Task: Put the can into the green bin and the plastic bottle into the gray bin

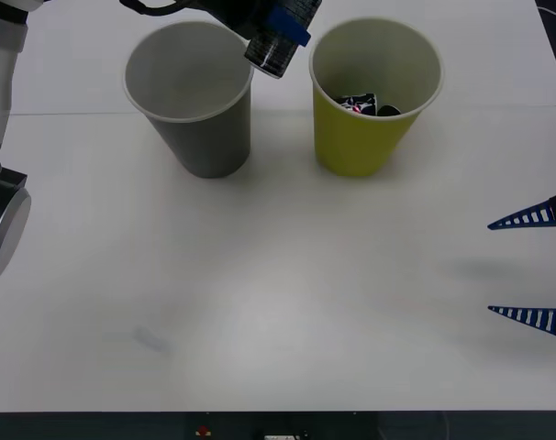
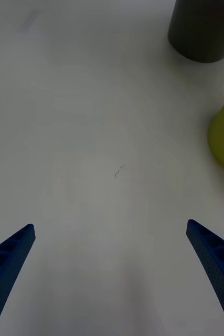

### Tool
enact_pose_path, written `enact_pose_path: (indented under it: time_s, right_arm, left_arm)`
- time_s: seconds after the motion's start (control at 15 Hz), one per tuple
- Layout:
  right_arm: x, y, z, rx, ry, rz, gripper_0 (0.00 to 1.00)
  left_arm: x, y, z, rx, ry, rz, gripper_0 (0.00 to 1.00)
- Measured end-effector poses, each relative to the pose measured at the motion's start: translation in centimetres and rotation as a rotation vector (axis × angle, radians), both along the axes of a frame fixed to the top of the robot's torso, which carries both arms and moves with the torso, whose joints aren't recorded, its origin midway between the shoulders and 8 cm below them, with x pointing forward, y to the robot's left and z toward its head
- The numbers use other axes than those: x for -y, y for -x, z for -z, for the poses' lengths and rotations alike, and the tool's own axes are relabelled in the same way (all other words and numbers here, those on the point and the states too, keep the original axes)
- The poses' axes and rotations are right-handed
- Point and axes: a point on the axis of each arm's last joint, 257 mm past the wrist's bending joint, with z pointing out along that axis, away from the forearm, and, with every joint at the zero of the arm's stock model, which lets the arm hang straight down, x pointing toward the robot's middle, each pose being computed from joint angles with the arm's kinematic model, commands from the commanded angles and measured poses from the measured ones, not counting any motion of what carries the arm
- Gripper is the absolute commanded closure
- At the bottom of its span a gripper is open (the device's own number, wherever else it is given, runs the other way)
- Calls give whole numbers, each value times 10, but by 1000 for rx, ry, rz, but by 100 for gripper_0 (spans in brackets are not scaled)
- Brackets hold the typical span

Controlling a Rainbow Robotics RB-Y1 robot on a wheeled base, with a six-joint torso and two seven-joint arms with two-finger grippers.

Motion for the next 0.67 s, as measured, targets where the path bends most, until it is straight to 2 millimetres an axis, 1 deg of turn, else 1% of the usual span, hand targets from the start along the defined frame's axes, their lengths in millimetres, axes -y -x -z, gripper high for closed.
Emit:
enact_pose_path:
  time_s: [0.4,0.53,0.67]
  right_arm:
    - [0,0,0,0,0,0,0]
    - [0,0,0,0,0,0,0]
    - [0,0,0,0,0,0,0]
  left_arm:
    - [52,-26,-12,-13,-37,-7,100]
    - [74,-37,-9,-2,-53,-28,100]
    - [93,-47,-1,14,-59,-49,100]
